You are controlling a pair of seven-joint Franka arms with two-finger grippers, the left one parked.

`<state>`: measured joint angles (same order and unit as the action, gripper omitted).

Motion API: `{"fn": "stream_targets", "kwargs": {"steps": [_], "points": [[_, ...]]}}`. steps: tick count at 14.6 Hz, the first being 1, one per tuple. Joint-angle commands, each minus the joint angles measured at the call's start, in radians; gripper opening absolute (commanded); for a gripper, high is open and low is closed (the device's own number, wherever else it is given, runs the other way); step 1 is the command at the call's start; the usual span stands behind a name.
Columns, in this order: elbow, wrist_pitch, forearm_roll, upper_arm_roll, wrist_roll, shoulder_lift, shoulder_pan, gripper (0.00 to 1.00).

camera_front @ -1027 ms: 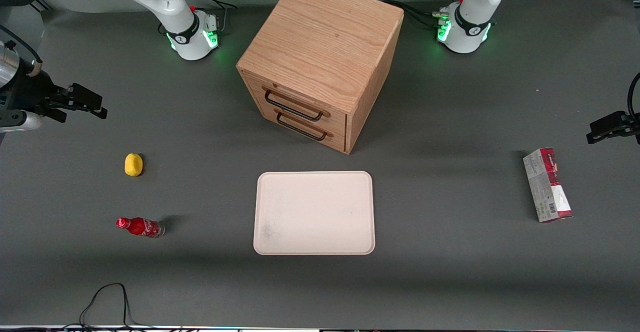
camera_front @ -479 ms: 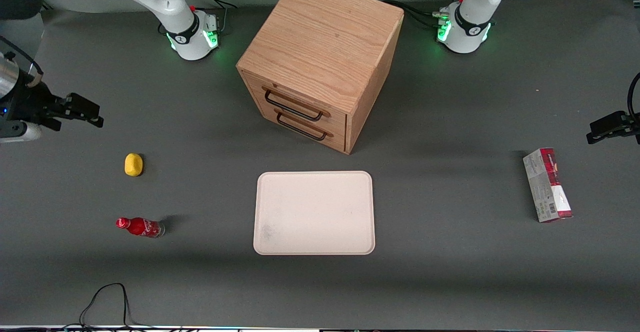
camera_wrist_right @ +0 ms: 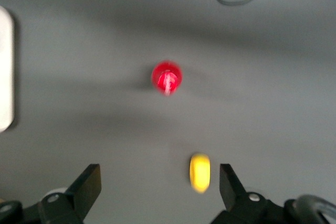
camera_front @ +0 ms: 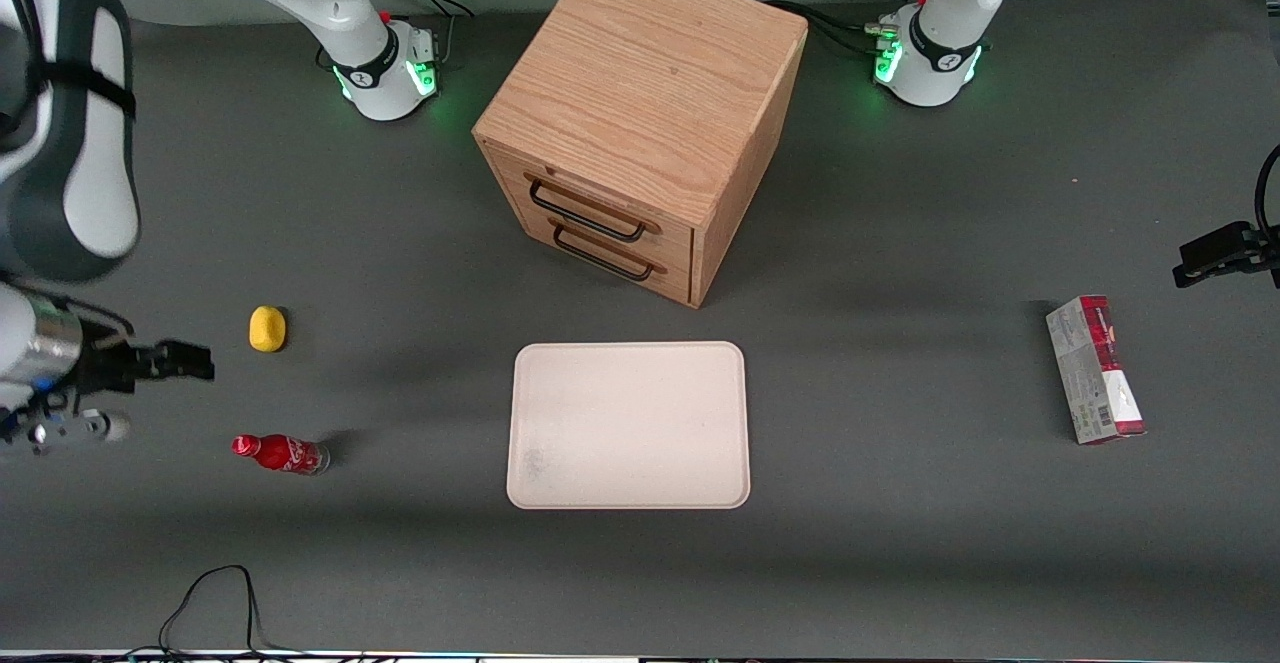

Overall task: Place coke bottle on tray
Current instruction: 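Move the right gripper down toward the small red Coca-Cola bottle, then close the right gripper around the red bottle's neck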

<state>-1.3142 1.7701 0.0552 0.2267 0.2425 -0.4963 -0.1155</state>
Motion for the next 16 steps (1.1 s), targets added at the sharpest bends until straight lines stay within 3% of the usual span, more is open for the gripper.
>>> {"fn": "stream_targets", "kwargs": {"steps": [1, 4, 8, 12, 14, 16], "points": [[0.053, 0.124, 0.064, 0.025, 0.035, -0.12, -0.003, 1.0], [0.003, 0.244, 0.119, 0.028, 0.034, -0.169, -0.003, 1.0], [-0.143, 0.397, 0.126, 0.026, 0.035, -0.154, -0.006, 1.0], [-0.19, 0.378, 0.13, 0.025, 0.026, -0.121, -0.007, 0.99], [-0.206, 0.373, 0.132, 0.019, 0.021, -0.097, -0.007, 0.94], [-0.206, 0.368, 0.132, 0.017, 0.027, -0.094, -0.007, 0.84]]}}
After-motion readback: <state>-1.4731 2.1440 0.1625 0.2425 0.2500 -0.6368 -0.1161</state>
